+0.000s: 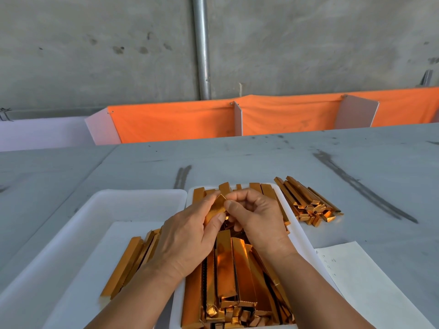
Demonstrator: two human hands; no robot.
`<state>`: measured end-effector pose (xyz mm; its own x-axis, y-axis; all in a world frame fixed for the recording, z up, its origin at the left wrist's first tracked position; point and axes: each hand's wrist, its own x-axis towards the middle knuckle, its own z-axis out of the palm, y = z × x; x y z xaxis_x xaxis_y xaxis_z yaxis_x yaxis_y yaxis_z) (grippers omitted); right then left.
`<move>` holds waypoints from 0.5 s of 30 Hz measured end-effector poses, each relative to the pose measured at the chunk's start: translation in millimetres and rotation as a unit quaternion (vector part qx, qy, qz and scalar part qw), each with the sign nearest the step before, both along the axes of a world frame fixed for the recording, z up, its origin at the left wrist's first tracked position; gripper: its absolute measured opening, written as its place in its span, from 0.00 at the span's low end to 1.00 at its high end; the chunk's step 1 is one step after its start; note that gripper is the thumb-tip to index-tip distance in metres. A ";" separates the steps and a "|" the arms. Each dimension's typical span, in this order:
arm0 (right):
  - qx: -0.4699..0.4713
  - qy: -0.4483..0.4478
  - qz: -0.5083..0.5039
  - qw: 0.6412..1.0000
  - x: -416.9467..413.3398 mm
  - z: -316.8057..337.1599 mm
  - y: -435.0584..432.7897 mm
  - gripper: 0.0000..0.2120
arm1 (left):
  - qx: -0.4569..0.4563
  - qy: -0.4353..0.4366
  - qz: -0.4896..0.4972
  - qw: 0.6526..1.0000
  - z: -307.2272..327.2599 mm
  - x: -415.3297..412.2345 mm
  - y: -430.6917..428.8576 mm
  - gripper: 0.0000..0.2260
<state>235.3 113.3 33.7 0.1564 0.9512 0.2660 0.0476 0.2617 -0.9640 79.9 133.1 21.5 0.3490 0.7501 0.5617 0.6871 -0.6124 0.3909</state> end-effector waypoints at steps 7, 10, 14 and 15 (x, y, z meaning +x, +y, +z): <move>-0.055 0.056 -0.046 0.996 6.9 4.6 -0.9 0.09 | -0.041 -0.105 0.044 0.993 9.3 -8.9 5.5 0.22; -0.103 0.045 -0.056 0.992 8.3 8.5 -2.0 0.12 | -0.034 -0.089 0.103 0.990 14.0 -17.4 10.0 0.18; -0.145 -0.183 -0.099 0.967 8.8 8.4 0.6 0.10 | -0.109 -0.021 0.197 0.974 18.7 -33.6 20.2 0.11; -0.151 -0.243 -0.104 0.953 8.3 8.3 0.5 0.11 | -0.143 0.002 0.215 0.966 19.2 -39.5 21.9 0.12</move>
